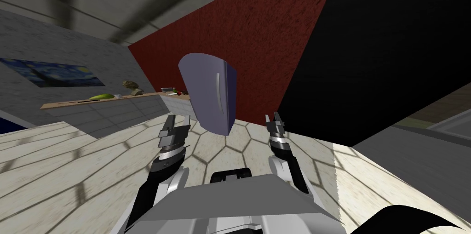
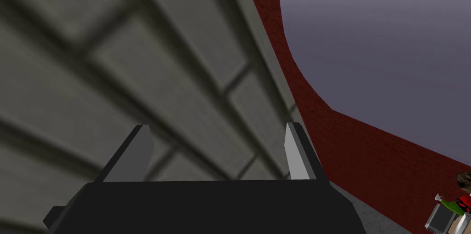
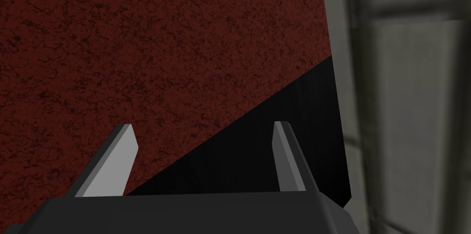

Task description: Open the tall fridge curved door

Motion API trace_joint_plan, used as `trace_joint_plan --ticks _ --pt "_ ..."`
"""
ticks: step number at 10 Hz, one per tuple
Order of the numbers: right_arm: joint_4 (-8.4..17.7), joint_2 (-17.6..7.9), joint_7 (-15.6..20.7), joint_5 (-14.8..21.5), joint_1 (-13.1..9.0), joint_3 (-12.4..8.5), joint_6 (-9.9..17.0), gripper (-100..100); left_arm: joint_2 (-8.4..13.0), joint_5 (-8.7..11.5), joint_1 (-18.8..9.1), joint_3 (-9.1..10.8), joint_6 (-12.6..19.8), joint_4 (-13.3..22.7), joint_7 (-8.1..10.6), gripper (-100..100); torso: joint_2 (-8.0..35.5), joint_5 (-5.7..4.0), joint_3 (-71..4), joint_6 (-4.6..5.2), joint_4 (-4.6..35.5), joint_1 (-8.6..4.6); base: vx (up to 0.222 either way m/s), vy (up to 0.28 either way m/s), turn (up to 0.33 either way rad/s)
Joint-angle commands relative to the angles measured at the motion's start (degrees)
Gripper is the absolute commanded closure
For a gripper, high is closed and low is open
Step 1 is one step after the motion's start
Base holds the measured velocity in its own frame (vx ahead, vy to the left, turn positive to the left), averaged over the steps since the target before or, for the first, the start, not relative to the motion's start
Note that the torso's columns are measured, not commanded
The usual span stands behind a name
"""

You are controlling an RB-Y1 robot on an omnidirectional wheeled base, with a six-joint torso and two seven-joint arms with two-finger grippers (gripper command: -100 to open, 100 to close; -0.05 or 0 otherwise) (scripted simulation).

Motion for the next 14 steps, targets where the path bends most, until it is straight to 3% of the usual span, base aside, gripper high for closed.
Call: trace_joint_plan --ticks 1,2,3,4,7,12,14 --pt "0.0 0.0 0.0 0.0 0.0 0.0 0.0 0 0.0 0.0 0.0 0.0 0.0 0.0 0.0 0 4.23 0.0 -8.46 0.0 4.23 0.0 0.0 0.0 0.0" --pt "0.0 0.0 0.0 0.0 0.0 0.0 0.0 0 0.0 0.0 0.0 0.0 0.0 0.0 0.0 0 8.46 0.0 -16.92 0.0 8.46 0.0 0.0 0.0 0.0" --pt "0.0 0.0 0.0 0.0 0.0 0.0 0.0 0 2.5 -0.05 -0.17 0.45 -0.5 1.41 -0.44 -100 12.69 0.0 -25.38 0.0 12.69 0.0 0.051 -0.025 -0.007" --pt "0.02 0.01 0.0 0.0 0.01 0.0 0.0 0 3.43 -0.08 -0.28 0.75 -0.83 2.33 -0.73 -100 14.49 -0.01 -29.39 0.0 14.54 -0.05 0.089 -0.046 -0.006" --pt "0.02 0.01 0.0 0.0 0.02 0.0 0.0 0 5.32 -0.2 -0.74 1.97 -2.19 6.15 -1.92 -100 15.25 0.0 -30.81 0.0 15.32 0.0 0.117 -0.04 -0.006" --pt "0.02 0.01 0.0 0.0 0.03 0.0 0.0 0 6.1 -0.49 -1.77 4.71 -5.22 14.68 -4.58 -100 15.33 0.02 -30.77 0.0 15.36 0.04 0.156 -0.061 -0.008" --pt "0.02 0.01 0.0 0.0 0.02 0.0 0.0 0 6.16 -0.55 -1.99 5.29 -5.86 16.5 -5.15 -100 15.51 0.01 -30.67 0.0 15.41 0.04 0.107 -0.043 -0.003"
